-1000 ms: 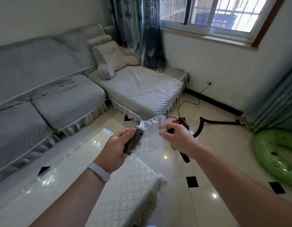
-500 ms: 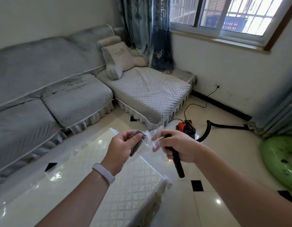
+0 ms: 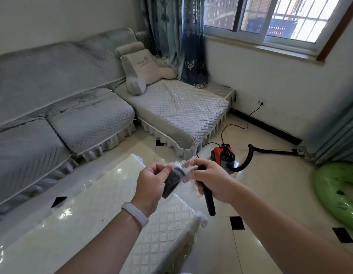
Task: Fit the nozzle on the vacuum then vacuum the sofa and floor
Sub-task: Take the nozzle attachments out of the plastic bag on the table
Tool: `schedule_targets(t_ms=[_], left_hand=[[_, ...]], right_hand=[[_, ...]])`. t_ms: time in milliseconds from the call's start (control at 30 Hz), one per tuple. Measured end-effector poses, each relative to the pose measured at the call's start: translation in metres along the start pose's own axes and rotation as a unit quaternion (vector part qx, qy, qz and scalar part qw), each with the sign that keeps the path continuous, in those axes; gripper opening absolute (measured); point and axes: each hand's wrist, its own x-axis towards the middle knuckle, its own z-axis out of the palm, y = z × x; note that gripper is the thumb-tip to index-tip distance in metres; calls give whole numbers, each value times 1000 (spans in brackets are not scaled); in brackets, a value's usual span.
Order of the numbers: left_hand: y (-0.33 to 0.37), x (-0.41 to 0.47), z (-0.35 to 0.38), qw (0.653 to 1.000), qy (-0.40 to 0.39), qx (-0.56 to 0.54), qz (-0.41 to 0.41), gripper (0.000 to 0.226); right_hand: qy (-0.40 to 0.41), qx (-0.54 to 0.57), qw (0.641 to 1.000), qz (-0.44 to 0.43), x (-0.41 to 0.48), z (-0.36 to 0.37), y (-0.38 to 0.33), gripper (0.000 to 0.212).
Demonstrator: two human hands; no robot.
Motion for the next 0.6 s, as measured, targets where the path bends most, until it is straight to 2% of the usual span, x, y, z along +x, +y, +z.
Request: schedule_targets(t_ms=[167, 333, 500, 600], left_hand=[[-2, 3, 7, 1000, 23, 22, 4, 16], [-3, 2, 9, 998, 38, 37, 18, 19], [-6, 5, 0, 999, 37, -1, 16, 19], [-10, 8, -13, 998, 55, -5, 15, 17]], right_hand=[[-21, -47, 999, -11, 3, 0, 7, 10], [-18, -89, 996, -23, 4, 2, 14, 19], [19, -73, 997, -22, 4, -1, 14, 21], [68, -55, 995, -47, 5, -6, 11, 19]])
